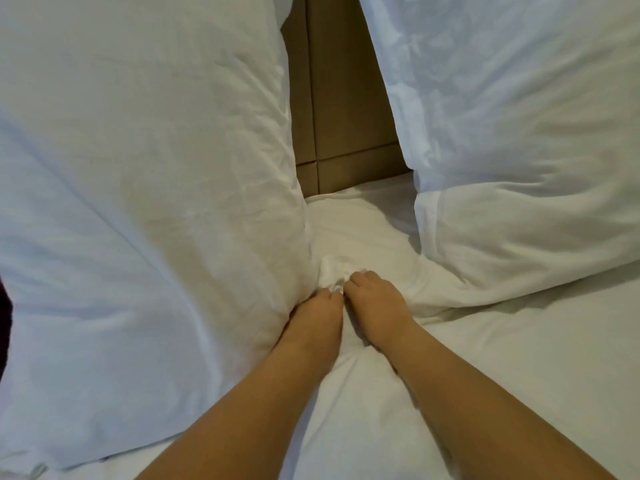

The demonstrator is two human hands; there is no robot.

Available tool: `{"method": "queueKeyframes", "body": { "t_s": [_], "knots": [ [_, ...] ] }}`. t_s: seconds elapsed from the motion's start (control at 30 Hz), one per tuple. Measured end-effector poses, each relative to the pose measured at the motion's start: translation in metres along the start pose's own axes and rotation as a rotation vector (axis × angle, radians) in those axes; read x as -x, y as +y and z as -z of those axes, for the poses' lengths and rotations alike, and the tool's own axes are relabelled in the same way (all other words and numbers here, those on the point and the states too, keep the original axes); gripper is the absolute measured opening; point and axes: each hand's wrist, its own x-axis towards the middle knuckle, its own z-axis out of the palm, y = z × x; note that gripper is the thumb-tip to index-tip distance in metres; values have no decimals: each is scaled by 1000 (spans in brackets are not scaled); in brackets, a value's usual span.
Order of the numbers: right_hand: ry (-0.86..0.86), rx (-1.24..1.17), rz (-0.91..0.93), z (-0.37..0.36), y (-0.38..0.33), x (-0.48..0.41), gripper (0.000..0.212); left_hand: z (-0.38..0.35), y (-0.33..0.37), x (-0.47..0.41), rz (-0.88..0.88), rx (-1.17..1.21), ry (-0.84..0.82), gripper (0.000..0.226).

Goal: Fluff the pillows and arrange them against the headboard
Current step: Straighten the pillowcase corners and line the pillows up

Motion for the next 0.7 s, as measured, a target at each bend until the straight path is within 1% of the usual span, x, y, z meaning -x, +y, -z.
{"method": "queueKeyframes", "body": {
  "t_s": [0.07, 0.1, 0.17, 0.23, 0.27, 0.33, 0.37, 0.43, 0.53, 0.6, 0.63, 0.67, 0.7],
  "knots": [
    [49, -8, 1, -4, -1, 3, 36, -5, -5, -6, 42, 78, -23, 33],
    [44, -12, 7, -2, -2, 5, 33, -5, -4, -8, 60, 95, -40, 32],
    [-32, -4, 18, 11, -3, 7, 26, -3, 0, -11, 50, 90, -71, 31],
    [-99, 27, 71, 29, -2, 11, 29, 3, 4, -12, 32, 50, -90, 31],
    [-101, 11, 87, 38, -1, 15, 31, 8, 6, -12, 18, 40, -98, 30],
    [-95, -31, 96, 56, 1, 27, 29, 18, 14, -11, -92, -29, -72, 28],
    [-85, -47, 109, 61, 3, 37, 25, 20, 15, -9, -147, -86, -91, 28],
    [-85, -76, 143, 62, 5, 57, 19, 18, 18, -4, -199, -129, -115, 30],
    [-238, -122, 165, 55, 5, 78, 24, 11, 22, 10, -305, -164, -260, 32],
    [-314, -122, 144, 63, 7, 74, 26, 14, 22, 12, -342, -150, -323, 31],
    [-311, -119, 107, 69, 10, 69, 27, 16, 23, 10, -361, -143, -331, 29],
    [-273, -121, 55, 75, 16, 63, 25, 22, 25, 7, -368, -141, -346, 28],
    [-210, -112, -10, 79, 23, 58, 21, 30, 29, 6, -341, -115, -347, 27]
  ]
}}
